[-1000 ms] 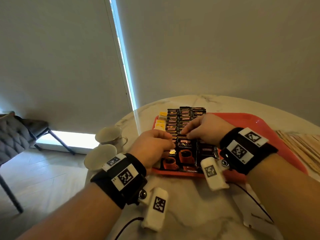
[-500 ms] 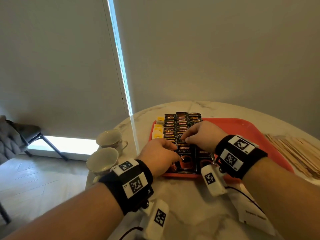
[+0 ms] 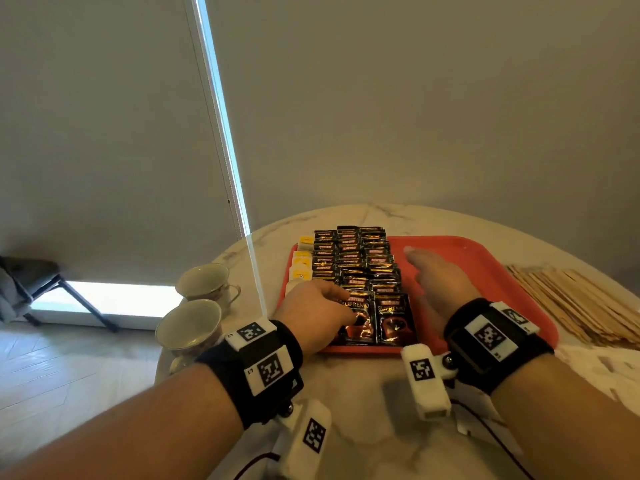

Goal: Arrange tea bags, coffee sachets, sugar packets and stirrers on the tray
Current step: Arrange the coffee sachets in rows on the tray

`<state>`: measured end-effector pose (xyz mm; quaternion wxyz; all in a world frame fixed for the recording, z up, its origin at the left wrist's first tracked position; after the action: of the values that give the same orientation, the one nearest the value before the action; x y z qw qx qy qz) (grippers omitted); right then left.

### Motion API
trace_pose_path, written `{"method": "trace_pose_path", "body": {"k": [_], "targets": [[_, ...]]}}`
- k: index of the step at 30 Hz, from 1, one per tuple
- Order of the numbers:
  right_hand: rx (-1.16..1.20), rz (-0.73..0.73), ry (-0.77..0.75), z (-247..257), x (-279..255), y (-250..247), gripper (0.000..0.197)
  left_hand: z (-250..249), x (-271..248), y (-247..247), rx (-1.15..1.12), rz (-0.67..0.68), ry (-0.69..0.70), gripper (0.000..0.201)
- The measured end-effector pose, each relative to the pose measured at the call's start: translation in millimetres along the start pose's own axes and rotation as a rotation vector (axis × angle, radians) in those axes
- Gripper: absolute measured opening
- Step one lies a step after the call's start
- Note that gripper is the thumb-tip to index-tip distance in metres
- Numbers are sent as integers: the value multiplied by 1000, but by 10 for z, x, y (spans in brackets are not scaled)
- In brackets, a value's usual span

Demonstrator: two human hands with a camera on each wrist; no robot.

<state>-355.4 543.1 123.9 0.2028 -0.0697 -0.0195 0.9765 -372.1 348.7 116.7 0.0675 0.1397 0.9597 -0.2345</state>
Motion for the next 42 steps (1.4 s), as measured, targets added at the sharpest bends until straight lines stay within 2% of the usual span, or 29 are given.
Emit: {"method": "trace_pose_path", "body": {"k": [2, 5, 11, 15, 18, 23, 28, 37, 42], "targets": [[149, -14, 69, -87, -22, 33, 35, 20, 7, 23, 13, -3, -9, 25], [328, 33, 153, -126, -93, 58, 14, 50, -2, 56, 19, -14, -27, 18], [301, 48, 149, -19, -236, 79, 26, 68, -23, 75, 30, -29, -45, 13], [299, 23, 151, -7, 92, -37, 63, -9, -37, 51, 41, -46, -29, 19], [312, 58, 160, 7, 294, -63, 67, -130, 24, 24, 38, -87, -1, 23], [328, 134, 193, 8, 438, -36, 69, -416, 276, -21, -36, -148, 17, 11], [347, 170, 207, 18, 651, -82, 70, -576, 631, -118, -29, -161, -1, 35], [406, 117, 230, 160, 1064, -15, 76, -698, 1077, -430, -48, -227, -110, 47], [421, 213, 252, 127, 1100, 77, 75, -655, 1281, -487, -125, -247, -179, 47]]}}
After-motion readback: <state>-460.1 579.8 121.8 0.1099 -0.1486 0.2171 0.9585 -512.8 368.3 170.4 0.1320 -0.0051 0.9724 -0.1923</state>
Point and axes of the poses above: each hand's wrist, its own x-axis towards the middle knuckle, its own y-axis out of the palm, z = x × y, the point moved 1 cm from there along x, towards the middle knuckle
